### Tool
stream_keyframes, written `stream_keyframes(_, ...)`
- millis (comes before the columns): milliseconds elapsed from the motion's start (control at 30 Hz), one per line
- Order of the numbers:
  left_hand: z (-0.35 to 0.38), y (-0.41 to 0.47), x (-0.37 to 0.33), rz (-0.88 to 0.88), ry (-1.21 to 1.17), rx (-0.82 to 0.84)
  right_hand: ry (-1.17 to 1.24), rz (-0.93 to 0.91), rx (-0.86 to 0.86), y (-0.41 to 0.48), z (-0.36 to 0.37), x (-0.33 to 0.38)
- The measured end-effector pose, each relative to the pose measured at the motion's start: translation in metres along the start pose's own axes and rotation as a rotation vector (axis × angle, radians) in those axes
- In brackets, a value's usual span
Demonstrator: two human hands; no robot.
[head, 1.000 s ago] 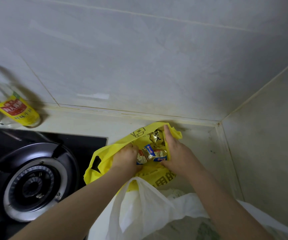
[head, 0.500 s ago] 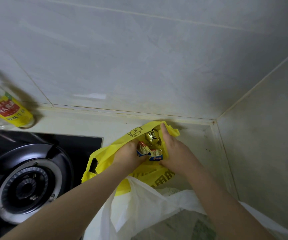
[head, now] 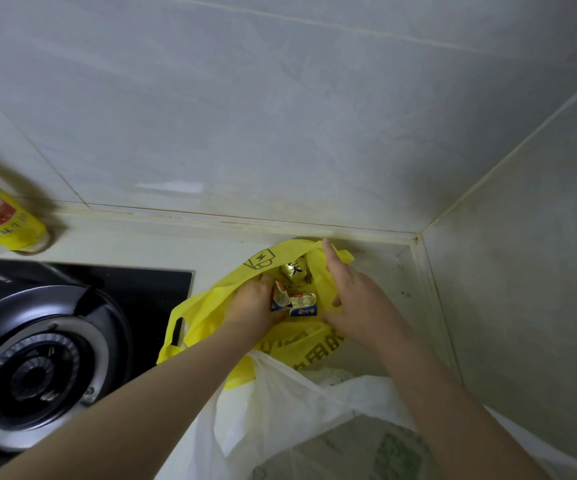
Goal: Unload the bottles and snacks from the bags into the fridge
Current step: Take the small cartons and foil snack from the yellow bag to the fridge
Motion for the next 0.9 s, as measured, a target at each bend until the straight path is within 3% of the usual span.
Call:
stream_keyframes(233,-0.005,-0.002,-0.009,0.021,-0.100,0.077,-0.040,0.020,0.000,0.000,-0.003,-0.007)
stream_keyframes(367,-0.013,-0.003,-0.026,0.166,0.025,0.019,-0.097,0.004,0.028,0.002,-0.004,-0.009)
stream_keyframes(500,-0.006,0.000,-0.041,0.251,0.082,0.063,-0.157,0.005,0.086,0.002,-0.001,-0.011)
stream_keyframes(900,0.003,0.011,-0.045,0.207,0.144,0.130,-0.210,0.024,0.195,0.003,0.001,-0.019)
Point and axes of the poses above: each hand's wrist, its own y-axis towards the middle knuckle, its own z-axis out of the palm, x = y × z, the point moved 7 cm from there along y, towards the middle knuckle
